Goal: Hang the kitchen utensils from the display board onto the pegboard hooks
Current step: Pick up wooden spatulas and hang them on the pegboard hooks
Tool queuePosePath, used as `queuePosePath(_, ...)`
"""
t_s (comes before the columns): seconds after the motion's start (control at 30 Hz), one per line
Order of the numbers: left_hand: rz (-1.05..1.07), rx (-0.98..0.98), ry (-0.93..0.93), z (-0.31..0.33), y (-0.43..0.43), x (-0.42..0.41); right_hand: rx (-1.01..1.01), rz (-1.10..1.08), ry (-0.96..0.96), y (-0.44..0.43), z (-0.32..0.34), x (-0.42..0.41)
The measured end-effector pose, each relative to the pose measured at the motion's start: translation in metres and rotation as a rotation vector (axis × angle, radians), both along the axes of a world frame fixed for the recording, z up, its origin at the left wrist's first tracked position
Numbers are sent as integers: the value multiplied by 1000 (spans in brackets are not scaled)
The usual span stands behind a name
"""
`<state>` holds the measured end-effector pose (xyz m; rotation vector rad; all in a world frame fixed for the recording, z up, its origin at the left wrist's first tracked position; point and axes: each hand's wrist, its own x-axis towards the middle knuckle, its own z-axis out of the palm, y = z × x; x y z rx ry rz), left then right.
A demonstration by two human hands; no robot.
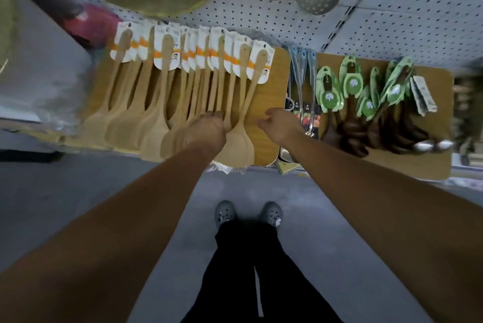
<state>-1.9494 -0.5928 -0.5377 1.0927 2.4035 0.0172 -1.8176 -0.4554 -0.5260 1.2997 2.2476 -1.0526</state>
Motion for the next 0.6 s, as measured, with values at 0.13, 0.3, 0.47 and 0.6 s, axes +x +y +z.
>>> queuePosePath(0.13,40,124,-76,-21,20,-19,-43,-127,56,9,-16,-27)
queuePosePath(0.3,132,221,-170,-44,51,-28,-104,-318,68,16,-46,-57)
queuePosePath(0.47,216,207,-181,-59,59,-33,-146,-381,84,17,-70,-77)
queuePosePath(0.6,192,238,-178,-58,60,-28,-279,-586,115,18,-89,-75)
